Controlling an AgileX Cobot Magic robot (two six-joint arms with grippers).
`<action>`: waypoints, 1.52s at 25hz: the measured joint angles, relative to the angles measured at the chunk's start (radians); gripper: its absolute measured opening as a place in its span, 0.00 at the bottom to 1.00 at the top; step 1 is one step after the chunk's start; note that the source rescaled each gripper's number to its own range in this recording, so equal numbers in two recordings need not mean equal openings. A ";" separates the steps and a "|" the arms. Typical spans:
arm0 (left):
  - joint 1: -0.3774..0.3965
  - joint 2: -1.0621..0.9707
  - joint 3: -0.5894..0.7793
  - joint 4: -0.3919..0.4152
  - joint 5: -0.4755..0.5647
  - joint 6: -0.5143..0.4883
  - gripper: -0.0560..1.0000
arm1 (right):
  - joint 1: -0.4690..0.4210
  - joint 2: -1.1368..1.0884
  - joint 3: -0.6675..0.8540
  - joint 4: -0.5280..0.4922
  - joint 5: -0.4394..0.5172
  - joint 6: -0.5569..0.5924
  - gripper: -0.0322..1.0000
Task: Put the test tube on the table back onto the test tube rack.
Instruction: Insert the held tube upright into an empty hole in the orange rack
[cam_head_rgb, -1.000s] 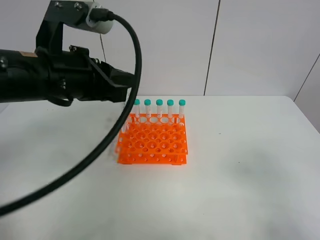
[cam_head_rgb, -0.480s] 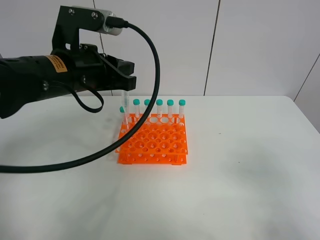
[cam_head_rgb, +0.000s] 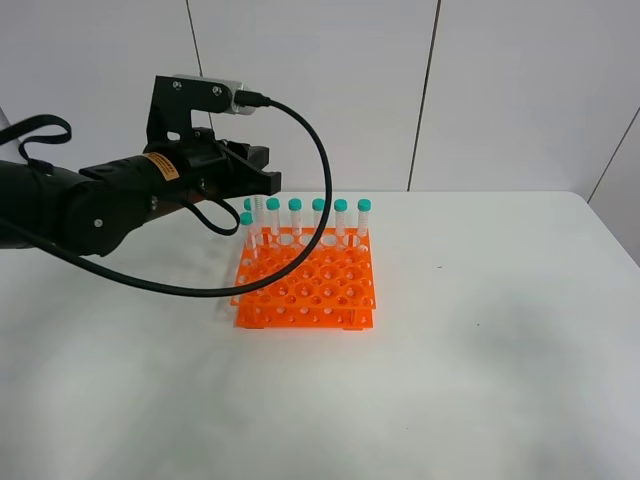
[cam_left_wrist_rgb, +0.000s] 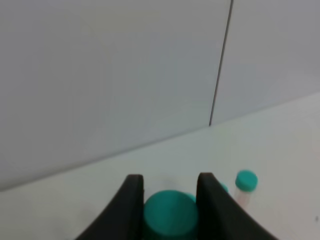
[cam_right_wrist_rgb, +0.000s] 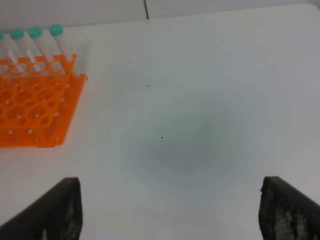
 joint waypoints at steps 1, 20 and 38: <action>0.000 0.000 0.000 0.000 0.000 0.000 0.06 | 0.000 0.000 0.000 0.000 0.000 0.000 0.91; 0.005 0.224 0.000 0.067 -0.286 -0.052 0.06 | 0.000 0.000 0.000 0.000 0.000 0.000 0.91; 0.014 0.299 -0.001 0.071 -0.346 -0.002 0.06 | 0.000 0.000 0.000 0.000 0.000 0.000 0.91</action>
